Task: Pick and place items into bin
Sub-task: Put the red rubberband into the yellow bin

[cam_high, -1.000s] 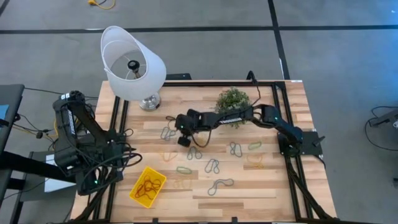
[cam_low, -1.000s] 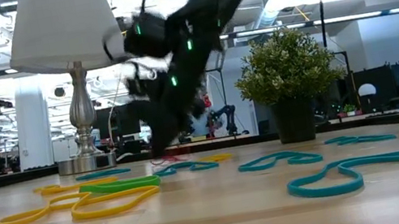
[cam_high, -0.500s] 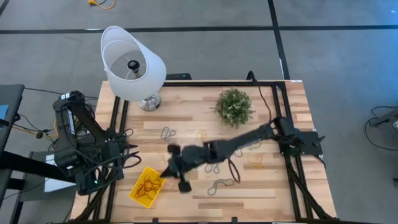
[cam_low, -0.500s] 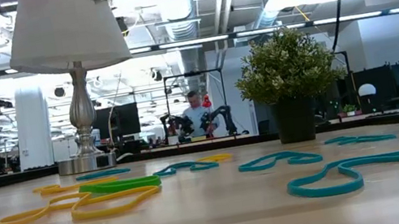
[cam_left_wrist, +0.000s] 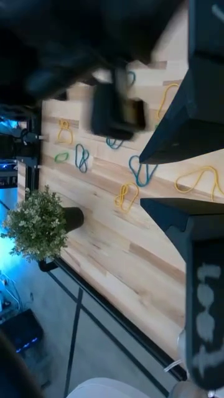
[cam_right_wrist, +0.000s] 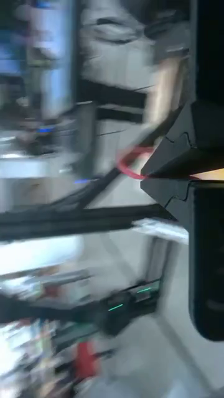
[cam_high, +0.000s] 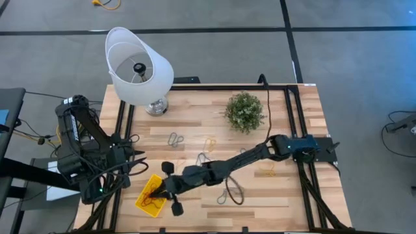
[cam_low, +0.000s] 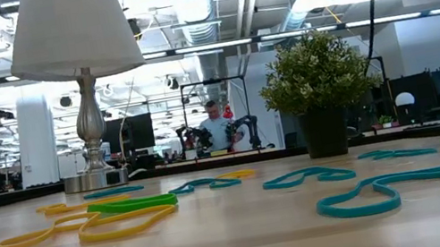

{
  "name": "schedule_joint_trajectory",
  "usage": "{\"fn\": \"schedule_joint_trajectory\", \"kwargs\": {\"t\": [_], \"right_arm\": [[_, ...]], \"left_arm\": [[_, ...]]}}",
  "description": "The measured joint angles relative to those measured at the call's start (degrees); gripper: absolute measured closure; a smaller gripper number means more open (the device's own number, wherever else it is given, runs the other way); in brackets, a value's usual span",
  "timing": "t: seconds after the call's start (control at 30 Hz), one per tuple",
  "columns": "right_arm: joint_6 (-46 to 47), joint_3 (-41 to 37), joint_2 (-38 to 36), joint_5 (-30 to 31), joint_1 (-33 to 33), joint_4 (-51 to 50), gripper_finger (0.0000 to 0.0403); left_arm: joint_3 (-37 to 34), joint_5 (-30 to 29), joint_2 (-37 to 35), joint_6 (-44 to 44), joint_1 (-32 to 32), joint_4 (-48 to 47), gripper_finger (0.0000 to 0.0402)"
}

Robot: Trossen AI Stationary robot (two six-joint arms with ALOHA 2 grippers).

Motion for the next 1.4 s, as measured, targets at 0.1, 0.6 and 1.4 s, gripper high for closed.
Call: {"fn": "schedule_joint_trajectory", "kwargs": {"t": [0.1,0.6,1.4], "right_arm": [[0.02,4.56,5.21,1.22,-0.09,-0.90,0.0403],[1.15,10.36,11.16,6.47,-2.43,-11.98,0.0366],[-0.21,11.63,2.92,-3.34,-2.60,-23.55,0.0218]], "left_arm": [[0.00,-0.13,-0.06,0.01,0.00,-0.03,0.0313],[0.00,0.74,-0.02,0.59,0.00,-0.09,0.0313],[0.00,0.94,-0.02,2.91,0.00,-0.28,0.0313]]}}
